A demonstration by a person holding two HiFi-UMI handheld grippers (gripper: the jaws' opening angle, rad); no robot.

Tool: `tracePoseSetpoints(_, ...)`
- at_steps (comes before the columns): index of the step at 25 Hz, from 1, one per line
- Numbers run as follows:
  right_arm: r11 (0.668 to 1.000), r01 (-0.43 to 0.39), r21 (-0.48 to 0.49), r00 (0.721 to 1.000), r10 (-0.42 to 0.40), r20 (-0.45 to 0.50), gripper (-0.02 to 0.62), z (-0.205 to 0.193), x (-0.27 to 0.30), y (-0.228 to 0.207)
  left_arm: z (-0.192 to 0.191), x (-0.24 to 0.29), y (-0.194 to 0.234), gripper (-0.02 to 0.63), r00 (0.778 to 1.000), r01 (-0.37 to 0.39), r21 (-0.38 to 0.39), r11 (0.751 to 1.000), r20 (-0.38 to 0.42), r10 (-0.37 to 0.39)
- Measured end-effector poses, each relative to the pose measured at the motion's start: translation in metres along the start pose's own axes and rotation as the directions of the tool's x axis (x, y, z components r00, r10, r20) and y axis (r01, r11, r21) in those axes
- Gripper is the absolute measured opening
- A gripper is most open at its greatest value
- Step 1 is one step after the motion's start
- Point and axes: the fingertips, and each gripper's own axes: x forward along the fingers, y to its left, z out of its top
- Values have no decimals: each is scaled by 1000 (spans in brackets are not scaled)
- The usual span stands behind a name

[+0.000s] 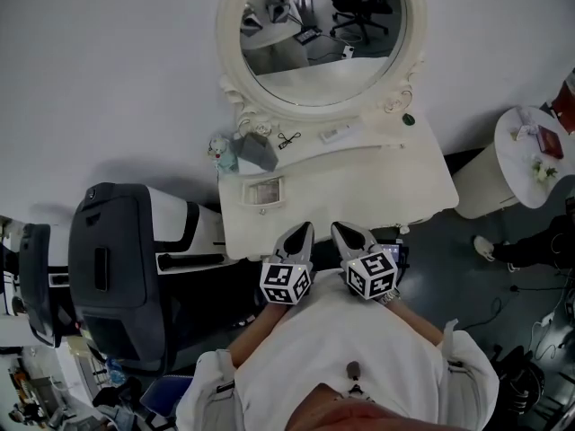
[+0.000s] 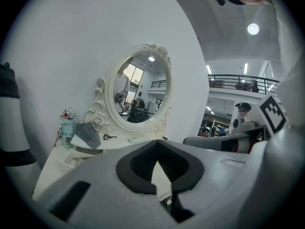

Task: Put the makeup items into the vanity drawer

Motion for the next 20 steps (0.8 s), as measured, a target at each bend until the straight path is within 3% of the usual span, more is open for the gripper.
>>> tracePoseSetpoints(6, 999, -37, -38, 999, 37, -16, 6, 2, -10, -7, 0, 5, -16, 6, 1000, -28, -11, 1000, 11, 28)
tracePoseSetpoints(20, 998, -57, 18, 998, 57, -18, 6, -10, -95, -92, -38, 47, -129, 6, 999, -37, 26, 999, -22, 38)
